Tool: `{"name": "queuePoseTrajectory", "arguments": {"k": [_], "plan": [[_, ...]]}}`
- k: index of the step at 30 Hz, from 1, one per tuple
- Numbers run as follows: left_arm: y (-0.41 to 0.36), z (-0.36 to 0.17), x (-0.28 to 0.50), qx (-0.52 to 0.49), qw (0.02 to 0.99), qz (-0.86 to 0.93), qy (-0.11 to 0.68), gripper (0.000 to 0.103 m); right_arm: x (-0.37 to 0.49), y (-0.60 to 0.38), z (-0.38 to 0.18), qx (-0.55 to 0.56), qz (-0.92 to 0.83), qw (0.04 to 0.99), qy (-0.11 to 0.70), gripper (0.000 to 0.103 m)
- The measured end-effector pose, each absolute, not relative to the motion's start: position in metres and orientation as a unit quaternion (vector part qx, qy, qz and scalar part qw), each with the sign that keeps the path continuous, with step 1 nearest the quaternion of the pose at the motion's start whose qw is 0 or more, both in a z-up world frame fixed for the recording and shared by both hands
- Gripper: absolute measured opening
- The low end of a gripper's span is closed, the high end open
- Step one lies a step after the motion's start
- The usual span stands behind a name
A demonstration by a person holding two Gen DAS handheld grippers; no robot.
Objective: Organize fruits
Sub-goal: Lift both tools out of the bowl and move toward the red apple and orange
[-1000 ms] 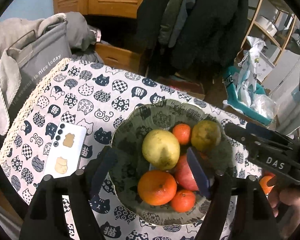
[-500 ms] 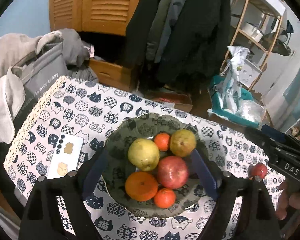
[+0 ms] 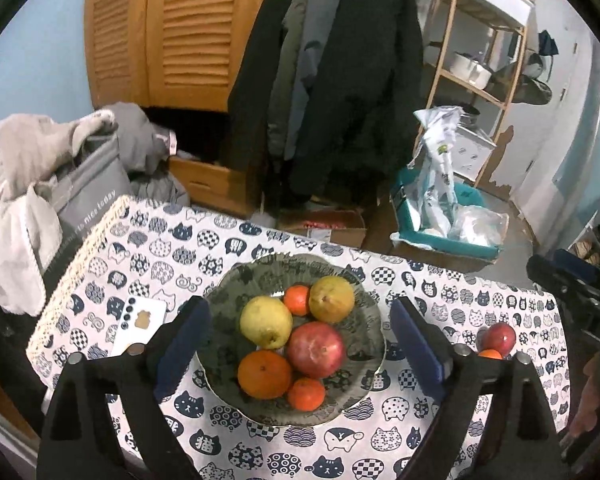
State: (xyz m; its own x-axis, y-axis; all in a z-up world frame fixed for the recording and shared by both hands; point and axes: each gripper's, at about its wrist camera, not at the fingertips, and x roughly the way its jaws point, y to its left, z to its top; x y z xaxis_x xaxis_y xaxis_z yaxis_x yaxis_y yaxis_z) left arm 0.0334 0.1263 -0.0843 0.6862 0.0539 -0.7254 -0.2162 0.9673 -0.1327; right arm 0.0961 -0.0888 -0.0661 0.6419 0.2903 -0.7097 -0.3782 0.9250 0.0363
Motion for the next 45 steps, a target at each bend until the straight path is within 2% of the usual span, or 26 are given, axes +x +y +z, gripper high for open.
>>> {"name": "queuePoseTrajectory", "arguments": {"k": [5, 8, 24, 45], "plan": [[0.108, -0.070, 0.028, -0.089, 0.919, 0.065, 0.377, 0.096, 0.083, -0.111, -0.053, -0.052, 0.174, 0.914, 0.364, 0.084], [0.097, -0.063, 0.026, -0.082, 0.923, 0.057, 0.372, 0.101, 0.077, -0.126, -0.047, -0.056, 0.159, 0.919, 0.356, 0.084], [0.025, -0.036, 0.021, -0.050, 0.936, -0.003, 0.350, 0.102, 0.044, -0.205, -0.035, -0.047, 0.094, 0.936, 0.336, 0.084], [-0.076, -0.070, 0.054, -0.009, 0.914, -0.075, 0.399, 0.102, 0.036, -0.305, -0.067, -0.008, 0.002, 0.929, 0.370, 0.084]]}}
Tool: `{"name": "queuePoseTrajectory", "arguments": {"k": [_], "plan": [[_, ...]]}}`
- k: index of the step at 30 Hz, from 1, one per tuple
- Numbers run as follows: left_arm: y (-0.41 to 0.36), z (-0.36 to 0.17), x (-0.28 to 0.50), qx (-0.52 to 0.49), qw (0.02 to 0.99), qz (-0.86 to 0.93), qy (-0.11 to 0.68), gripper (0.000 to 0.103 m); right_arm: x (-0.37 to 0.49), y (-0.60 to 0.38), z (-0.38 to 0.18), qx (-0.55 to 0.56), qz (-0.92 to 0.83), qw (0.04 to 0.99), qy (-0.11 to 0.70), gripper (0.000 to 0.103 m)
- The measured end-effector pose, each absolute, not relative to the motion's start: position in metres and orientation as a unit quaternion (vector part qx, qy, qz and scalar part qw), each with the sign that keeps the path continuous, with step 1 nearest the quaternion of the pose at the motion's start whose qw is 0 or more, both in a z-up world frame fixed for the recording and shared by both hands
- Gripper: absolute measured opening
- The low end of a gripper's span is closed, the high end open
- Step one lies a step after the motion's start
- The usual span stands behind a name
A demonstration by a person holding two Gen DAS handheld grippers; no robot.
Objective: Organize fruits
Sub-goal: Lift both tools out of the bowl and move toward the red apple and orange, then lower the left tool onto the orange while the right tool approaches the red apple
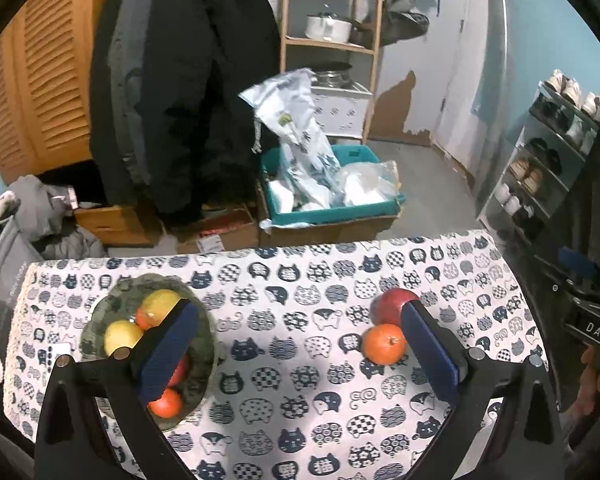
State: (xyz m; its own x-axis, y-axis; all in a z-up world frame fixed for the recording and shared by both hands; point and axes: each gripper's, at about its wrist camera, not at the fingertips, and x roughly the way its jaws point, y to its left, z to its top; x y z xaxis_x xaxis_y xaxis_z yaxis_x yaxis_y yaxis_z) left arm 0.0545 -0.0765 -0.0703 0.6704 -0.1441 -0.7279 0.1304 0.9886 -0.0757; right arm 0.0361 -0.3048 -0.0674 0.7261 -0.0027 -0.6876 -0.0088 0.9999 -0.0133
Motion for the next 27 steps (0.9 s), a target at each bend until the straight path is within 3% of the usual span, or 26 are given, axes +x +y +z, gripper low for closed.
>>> {"name": "queuePoseTrajectory", "arguments": {"k": [27], "plan": [[-0.166, -0.219, 0.114, 0.037, 0.832, -0.105, 0.544, 0.102, 0.084, -0.354, -0.200, 0.014, -0.033, 0.856, 0.516, 0.084]]}}
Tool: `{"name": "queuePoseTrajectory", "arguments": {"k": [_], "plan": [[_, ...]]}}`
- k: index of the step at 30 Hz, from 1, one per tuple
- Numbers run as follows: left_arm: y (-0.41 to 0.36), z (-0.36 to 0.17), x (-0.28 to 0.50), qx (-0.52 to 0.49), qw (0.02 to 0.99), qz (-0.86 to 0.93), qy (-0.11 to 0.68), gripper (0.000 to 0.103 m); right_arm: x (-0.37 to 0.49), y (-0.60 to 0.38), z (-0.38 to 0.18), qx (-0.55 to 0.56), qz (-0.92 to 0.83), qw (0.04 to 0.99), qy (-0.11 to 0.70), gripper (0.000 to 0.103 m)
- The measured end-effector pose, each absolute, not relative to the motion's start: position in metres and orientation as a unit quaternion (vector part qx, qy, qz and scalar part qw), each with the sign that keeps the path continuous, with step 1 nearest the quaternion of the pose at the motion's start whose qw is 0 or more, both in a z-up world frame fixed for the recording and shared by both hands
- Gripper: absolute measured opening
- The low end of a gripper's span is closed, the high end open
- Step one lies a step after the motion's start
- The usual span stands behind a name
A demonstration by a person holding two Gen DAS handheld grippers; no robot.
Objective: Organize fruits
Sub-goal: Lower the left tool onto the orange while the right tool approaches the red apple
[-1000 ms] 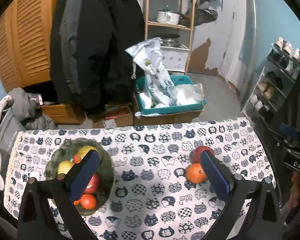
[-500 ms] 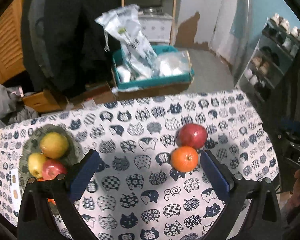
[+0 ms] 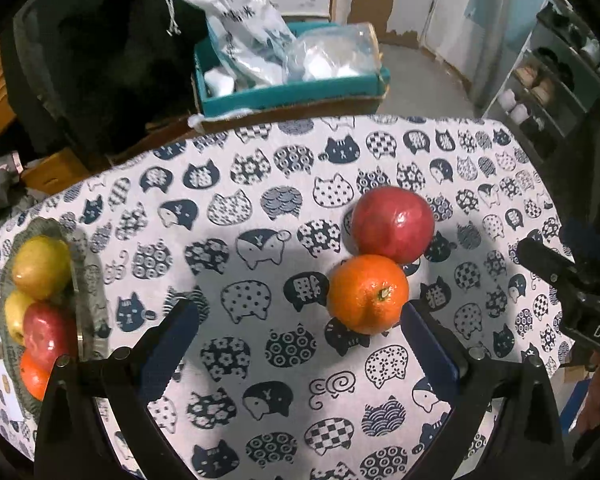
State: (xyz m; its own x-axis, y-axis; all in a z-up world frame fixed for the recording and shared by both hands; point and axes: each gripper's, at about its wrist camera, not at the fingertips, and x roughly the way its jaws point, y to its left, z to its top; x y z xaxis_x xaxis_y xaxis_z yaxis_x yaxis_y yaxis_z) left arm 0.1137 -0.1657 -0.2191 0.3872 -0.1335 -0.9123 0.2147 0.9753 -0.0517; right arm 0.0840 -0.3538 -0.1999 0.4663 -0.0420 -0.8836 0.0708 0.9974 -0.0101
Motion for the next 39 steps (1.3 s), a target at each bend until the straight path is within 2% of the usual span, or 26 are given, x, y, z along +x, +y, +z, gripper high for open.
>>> {"name": "queuePoseTrajectory", "arguments": {"k": [9, 23, 26, 29, 39], "plan": [[-0.188, -0.248, 0.124, 0.039, 0.812, -0.115, 0.572, 0.102, 0.092, -0.369, -0.231, 0.031, -0.043, 0.834, 0.548, 0.084], [-0.208, -0.281, 0.138, 0.035, 0.792, -0.131, 0.595, 0.101, 0.097, -0.379, -0.237, 0.049, -0.048, 0.831, 0.552, 0.084], [-0.208, -0.285, 0.139, 0.021, 0.787, -0.143, 0.600, 0.087, 0.099, -0.378, -0.239, 0.051, -0.048, 0.830, 0.553, 0.084], [-0.207, -0.288, 0.139, -0.006, 0.779, -0.169, 0.603, 0.067, 0.101, -0.377, -0.240, 0.054, -0.045, 0.830, 0.553, 0.084], [-0.190, -0.282, 0.133, 0.000, 0.783, -0.161, 0.601, 0.065, 0.112, -0.361, -0.243, 0.081, -0.004, 0.828, 0.554, 0.084]]}}
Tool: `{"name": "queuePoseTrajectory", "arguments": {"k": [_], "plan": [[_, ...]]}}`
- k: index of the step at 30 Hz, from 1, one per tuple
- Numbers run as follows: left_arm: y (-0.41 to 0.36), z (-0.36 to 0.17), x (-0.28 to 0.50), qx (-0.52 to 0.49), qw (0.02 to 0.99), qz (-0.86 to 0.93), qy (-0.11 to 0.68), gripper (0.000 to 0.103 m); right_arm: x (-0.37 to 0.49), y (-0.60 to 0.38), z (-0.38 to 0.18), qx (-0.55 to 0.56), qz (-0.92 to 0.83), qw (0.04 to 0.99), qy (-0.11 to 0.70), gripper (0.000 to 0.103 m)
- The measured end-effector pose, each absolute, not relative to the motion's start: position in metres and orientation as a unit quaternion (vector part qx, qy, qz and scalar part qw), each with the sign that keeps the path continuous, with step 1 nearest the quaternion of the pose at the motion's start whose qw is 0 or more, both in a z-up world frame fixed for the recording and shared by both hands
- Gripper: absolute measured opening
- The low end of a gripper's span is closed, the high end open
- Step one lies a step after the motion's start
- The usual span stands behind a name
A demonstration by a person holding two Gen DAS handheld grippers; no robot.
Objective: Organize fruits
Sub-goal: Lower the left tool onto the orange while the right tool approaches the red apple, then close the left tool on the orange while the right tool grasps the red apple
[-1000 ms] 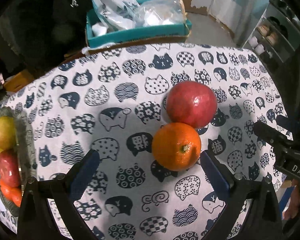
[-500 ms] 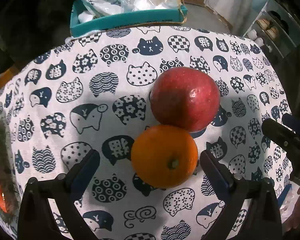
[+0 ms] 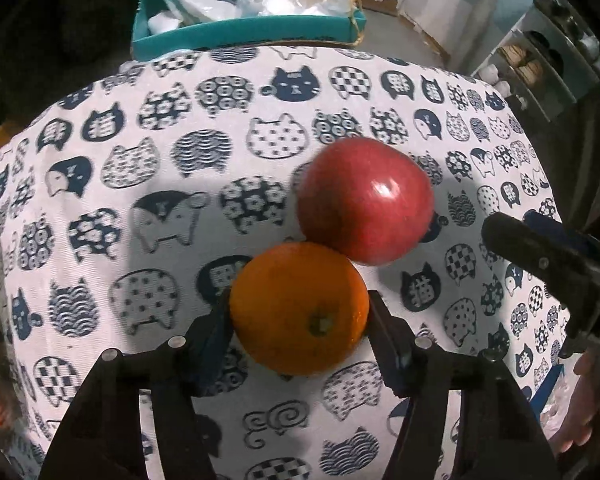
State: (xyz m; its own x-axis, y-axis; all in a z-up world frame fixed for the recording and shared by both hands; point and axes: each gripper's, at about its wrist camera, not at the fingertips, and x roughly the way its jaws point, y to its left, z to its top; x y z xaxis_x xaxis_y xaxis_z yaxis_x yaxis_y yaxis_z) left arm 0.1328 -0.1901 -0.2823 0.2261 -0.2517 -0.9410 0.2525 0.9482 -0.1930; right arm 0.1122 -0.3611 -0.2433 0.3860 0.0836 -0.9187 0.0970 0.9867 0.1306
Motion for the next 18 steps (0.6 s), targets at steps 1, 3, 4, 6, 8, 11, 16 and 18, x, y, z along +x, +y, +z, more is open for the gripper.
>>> {"name": "queuePoseTrajectory", "arguments": {"k": [1, 3, 4, 6, 8, 11, 16, 18], "plan": [[-0.185, -0.281, 0.133, -0.001, 0.784, -0.158, 0.601, 0.065, 0.114, -0.358, -0.243, 0.085, 0.001, 0.828, 0.555, 0.084], [-0.173, -0.278, 0.134, -0.007, 0.786, -0.151, 0.600, 0.065, 0.116, -0.354, -0.244, 0.098, 0.015, 0.826, 0.555, 0.085], [-0.167, -0.277, 0.134, -0.009, 0.787, -0.147, 0.599, 0.065, 0.118, -0.351, -0.245, 0.110, 0.025, 0.824, 0.555, 0.085], [-0.157, -0.274, 0.134, -0.010, 0.790, -0.138, 0.597, 0.065, 0.121, -0.344, -0.247, 0.124, 0.041, 0.820, 0.557, 0.085], [-0.146, -0.270, 0.135, -0.014, 0.794, -0.128, 0.594, 0.065, 0.125, -0.335, -0.250, 0.128, 0.053, 0.816, 0.561, 0.085], [-0.132, -0.266, 0.135, -0.018, 0.799, -0.116, 0.590, 0.065, 0.131, -0.321, -0.257, 0.119, 0.064, 0.811, 0.570, 0.085], [-0.108, -0.258, 0.136, -0.014, 0.810, -0.095, 0.579, 0.065, 0.141, -0.303, -0.267, 0.107, 0.070, 0.805, 0.580, 0.084], [-0.100, -0.254, 0.136, -0.014, 0.814, -0.088, 0.574, 0.065, 0.148, -0.295, -0.272, 0.098, 0.071, 0.802, 0.584, 0.084]]}}
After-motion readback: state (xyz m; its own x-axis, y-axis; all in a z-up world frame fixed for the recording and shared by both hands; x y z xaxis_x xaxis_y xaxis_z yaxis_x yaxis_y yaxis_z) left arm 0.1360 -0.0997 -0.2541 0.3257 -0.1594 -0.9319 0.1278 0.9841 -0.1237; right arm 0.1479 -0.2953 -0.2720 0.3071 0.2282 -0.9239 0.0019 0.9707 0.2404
